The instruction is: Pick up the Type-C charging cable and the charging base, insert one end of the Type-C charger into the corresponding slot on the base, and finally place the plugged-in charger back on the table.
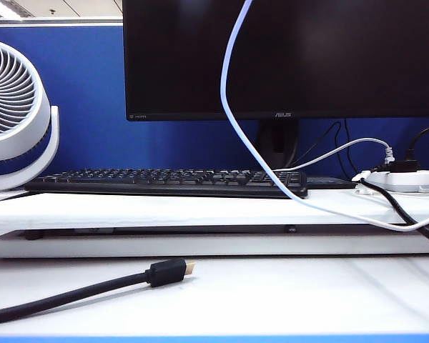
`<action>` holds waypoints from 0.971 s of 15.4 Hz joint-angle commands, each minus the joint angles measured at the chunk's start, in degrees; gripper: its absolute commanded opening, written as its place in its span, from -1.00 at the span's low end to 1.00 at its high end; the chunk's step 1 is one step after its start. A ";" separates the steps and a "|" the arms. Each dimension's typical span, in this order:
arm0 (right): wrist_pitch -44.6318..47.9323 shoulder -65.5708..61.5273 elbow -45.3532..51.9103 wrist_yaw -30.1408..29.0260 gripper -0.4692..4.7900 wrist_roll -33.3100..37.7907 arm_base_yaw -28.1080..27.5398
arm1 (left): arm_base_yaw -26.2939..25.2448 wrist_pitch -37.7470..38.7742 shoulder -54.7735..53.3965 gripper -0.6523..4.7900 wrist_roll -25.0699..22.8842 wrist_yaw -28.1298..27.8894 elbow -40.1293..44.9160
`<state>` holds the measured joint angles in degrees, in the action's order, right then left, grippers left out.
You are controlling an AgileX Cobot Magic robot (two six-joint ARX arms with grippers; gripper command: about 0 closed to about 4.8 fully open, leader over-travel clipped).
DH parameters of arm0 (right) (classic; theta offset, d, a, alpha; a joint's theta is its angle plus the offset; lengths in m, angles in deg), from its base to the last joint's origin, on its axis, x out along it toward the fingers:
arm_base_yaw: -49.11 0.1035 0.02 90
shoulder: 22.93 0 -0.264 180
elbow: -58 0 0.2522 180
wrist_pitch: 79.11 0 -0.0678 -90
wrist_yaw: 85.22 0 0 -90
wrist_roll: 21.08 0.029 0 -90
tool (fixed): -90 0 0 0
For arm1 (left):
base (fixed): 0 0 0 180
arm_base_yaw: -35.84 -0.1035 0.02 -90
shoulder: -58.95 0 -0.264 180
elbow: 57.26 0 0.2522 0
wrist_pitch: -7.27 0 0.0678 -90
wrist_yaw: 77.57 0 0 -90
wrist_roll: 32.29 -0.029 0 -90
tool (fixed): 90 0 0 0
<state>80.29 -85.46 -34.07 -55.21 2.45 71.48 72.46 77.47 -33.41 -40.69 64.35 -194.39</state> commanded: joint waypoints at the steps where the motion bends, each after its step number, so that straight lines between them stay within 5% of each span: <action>1: -0.04 0.55 0.44 0.17 0.01 0.44 -2.60 | 0.09 -5.70 0.70 -0.78 -1.29 0.90 -0.85; 12: 7.32 1.70 0.44 3.78 -0.08 2.01 -5.35 | 0.11 -1.99 0.68 -0.78 -5.01 1.49 -0.85; 13: 7.52 1.73 0.44 3.89 -0.23 2.03 -5.35 | 0.11 -1.81 0.59 -0.78 -5.09 1.46 -0.85; 15: 7.89 1.55 0.44 3.91 -0.23 2.05 -3.93 | 0.17 -1.86 0.52 -0.78 -5.09 1.46 -0.85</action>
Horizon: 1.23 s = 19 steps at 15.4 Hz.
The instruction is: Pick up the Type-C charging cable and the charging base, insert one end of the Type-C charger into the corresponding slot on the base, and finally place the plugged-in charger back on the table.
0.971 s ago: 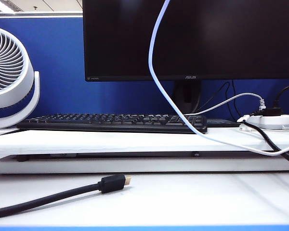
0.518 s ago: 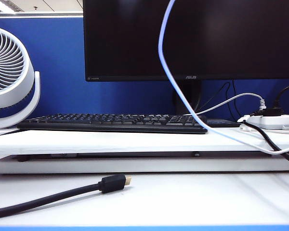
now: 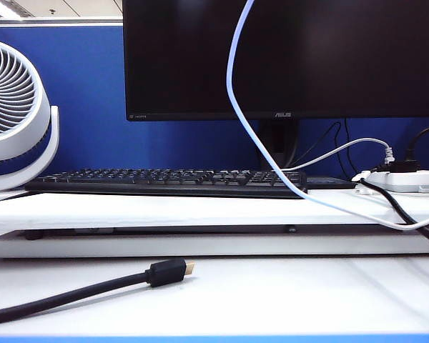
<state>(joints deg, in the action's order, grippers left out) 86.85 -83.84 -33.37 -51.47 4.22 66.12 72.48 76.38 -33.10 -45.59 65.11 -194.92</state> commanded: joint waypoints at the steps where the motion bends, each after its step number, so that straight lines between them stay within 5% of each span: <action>1: 2.12 -0.33 -0.26 0.20 -0.23 0.61 2.25 | 0.28 -0.74 0.09 -0.78 -0.20 0.72 -0.33; 6: 3.80 -0.98 -0.26 1.09 -0.24 0.90 4.26 | 0.92 -0.44 -0.09 -0.78 -0.17 0.72 -0.33; 9: 3.98 -0.98 -0.26 1.07 -0.48 1.11 4.28 | 0.92 -0.11 -0.09 -0.78 -0.17 0.72 -0.33; 13: 3.96 -0.98 -0.26 1.05 -0.55 1.27 4.33 | 0.92 -0.11 -0.09 -0.78 0.02 0.72 -0.33; 15: 3.87 -0.98 -0.26 0.61 -0.80 1.27 4.50 | 0.92 -0.13 -0.09 -0.78 0.04 0.74 -0.33; 19: 3.52 -0.98 -0.26 0.33 -0.83 1.27 4.50 | 0.92 -0.22 -0.09 -0.78 0.04 0.72 -0.33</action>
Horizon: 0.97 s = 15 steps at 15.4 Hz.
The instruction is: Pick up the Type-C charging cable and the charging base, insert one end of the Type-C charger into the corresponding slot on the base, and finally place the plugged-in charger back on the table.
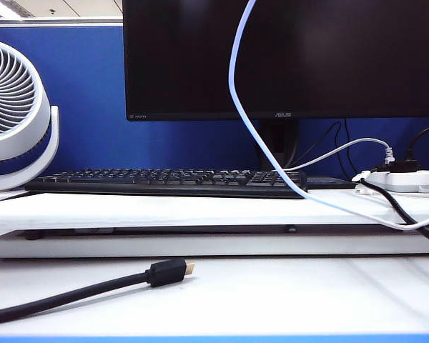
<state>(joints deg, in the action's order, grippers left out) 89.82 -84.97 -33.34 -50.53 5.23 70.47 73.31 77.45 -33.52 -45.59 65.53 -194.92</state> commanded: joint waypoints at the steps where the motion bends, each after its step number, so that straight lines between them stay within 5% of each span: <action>1: 0.55 0.13 -0.28 -1.46 -0.83 0.24 0.15 | 0.09 -1.62 0.33 -0.78 0.24 0.31 -0.33; 6: 0.11 -0.17 -0.26 -2.71 -0.83 -2.82 0.15 | 0.09 -5.35 0.33 -0.78 4.37 0.28 -0.33; 15: -4.24 -0.63 -0.26 -4.90 -0.83 -4.07 0.26 | 0.09 -6.32 0.33 -0.78 4.96 1.42 -0.33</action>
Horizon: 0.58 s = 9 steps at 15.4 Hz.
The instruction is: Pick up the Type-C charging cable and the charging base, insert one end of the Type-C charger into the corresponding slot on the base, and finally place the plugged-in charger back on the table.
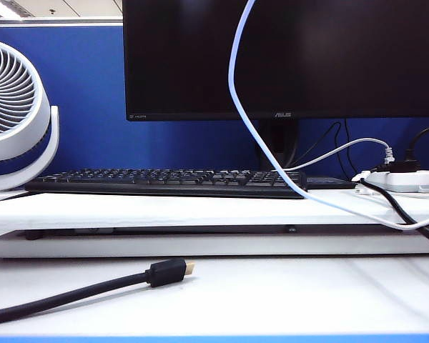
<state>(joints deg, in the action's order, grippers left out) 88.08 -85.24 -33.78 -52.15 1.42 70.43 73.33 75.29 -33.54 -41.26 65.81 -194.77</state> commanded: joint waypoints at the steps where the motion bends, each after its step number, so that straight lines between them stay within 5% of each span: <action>1: -2.47 -0.55 0.17 -3.52 -0.83 -0.26 0.39 | 0.07 -4.07 0.35 -0.78 0.66 1.60 -0.48; 9: -7.54 -1.22 0.15 -4.37 -0.83 -3.26 3.74 | -0.07 -1.60 0.37 -0.78 0.63 2.58 -0.48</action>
<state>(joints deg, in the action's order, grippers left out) 84.71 -86.00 -34.09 -52.67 -1.44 73.33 73.16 79.68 -33.43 -41.28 67.87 -194.74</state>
